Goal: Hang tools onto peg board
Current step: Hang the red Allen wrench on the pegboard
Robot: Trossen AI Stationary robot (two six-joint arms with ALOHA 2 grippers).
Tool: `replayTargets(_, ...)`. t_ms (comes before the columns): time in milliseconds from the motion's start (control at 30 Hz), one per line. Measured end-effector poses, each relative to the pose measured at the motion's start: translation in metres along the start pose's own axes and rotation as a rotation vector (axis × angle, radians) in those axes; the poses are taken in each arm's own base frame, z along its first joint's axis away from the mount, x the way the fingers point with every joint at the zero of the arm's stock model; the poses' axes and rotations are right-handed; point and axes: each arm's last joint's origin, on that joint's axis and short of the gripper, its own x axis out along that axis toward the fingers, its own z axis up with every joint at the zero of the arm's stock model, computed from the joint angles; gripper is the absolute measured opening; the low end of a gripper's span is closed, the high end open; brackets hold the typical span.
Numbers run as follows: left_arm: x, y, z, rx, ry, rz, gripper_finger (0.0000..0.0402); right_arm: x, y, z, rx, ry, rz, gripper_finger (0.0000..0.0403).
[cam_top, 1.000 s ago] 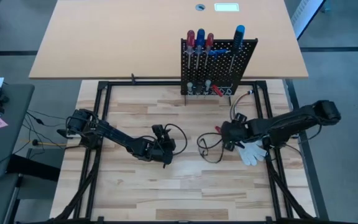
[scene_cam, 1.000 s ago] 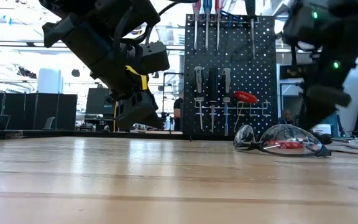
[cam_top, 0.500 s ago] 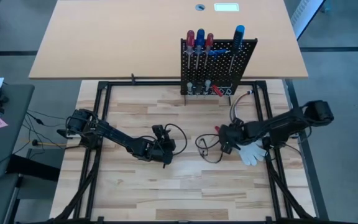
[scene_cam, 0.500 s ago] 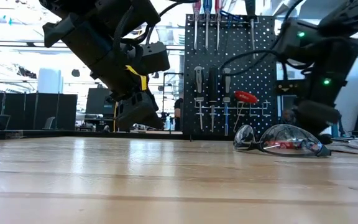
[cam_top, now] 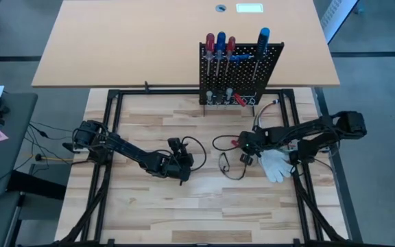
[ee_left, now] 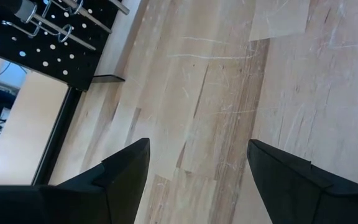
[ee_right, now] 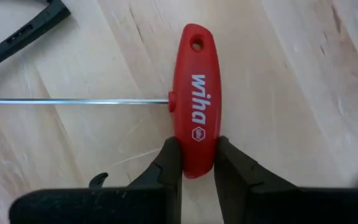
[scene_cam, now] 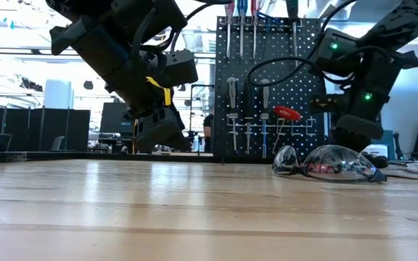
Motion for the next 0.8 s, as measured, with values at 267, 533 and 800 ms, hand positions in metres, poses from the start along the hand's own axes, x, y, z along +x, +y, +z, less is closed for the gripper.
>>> replayTargets(267, 0.000, 0.000, 0.000, 0.001, 0.000, 0.000, 0.0264, -0.010, 0.007, 0.003, -0.067, -0.122, -0.159, 0.0058)
replayTargets(533, 0.000, 0.000, 0.000, -0.005, -0.003, 0.000, 0.0264, -0.035, 0.016, 0.016, -0.131, -0.278, -0.309, 0.0007)
replayTargets(800, 0.001, 0.001, 0.001, -0.012, -0.007, 0.001, 0.0264, -0.044, 0.022, 0.021, -0.164, -0.305, -0.308, 0.0030)
